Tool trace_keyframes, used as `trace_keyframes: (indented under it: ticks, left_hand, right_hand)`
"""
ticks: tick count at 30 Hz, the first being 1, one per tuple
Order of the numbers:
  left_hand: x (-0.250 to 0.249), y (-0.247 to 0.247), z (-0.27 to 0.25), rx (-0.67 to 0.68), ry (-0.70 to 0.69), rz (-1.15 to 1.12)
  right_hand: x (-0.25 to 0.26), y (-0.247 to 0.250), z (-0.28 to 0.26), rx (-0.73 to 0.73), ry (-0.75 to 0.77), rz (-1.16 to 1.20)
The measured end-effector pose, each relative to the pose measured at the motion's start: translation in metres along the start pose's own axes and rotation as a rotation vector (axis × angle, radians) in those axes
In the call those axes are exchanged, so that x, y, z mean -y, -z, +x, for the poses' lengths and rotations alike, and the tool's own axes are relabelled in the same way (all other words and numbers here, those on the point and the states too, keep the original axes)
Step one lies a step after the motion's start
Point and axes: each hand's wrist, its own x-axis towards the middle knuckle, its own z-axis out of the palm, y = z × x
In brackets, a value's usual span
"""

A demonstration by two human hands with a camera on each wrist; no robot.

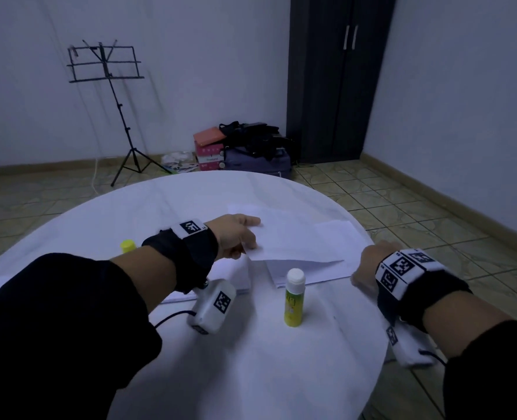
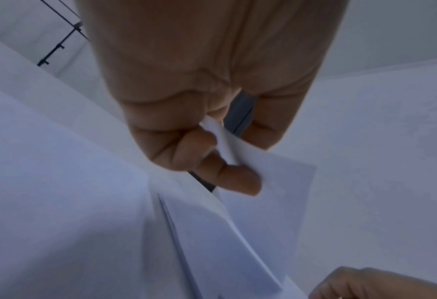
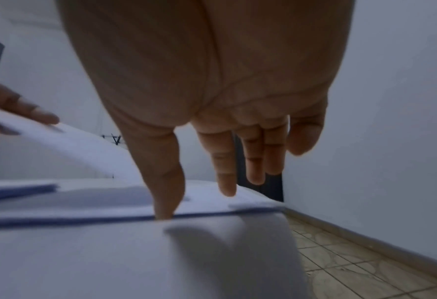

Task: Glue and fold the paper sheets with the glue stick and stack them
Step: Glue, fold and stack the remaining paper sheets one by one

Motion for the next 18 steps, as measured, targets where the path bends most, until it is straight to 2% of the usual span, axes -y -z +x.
trace_keyframes:
  ticks: [3,6,9,14,18]
  left_hand:
    - [0.013,0.025,-0.035,-0.075,-0.018,-0.007]
    - [0.034,0.051,-0.071,-0.148,-0.023,-0.013]
    - [0.062,0.073,-0.105,-0.192,0.012,-0.012]
    - [0.106,0.087,-0.154,-0.104,0.120,0.201]
    - [0.124,0.084,-0.174,-0.031,0.150,0.468]
  right_hand:
    - [0.011,0.005,-0.021,0.103,0.068,0.078]
    - [0.020,-0.002,-0.039,0.254,0.169,0.306]
    - [0.032,-0.013,-0.051,0.328,0.235,0.555]
    - [0.046,-0.021,-0.060,0.367,0.261,0.709]
    - [0.053,-0.023,-0.069,0.292,0.218,0.687]
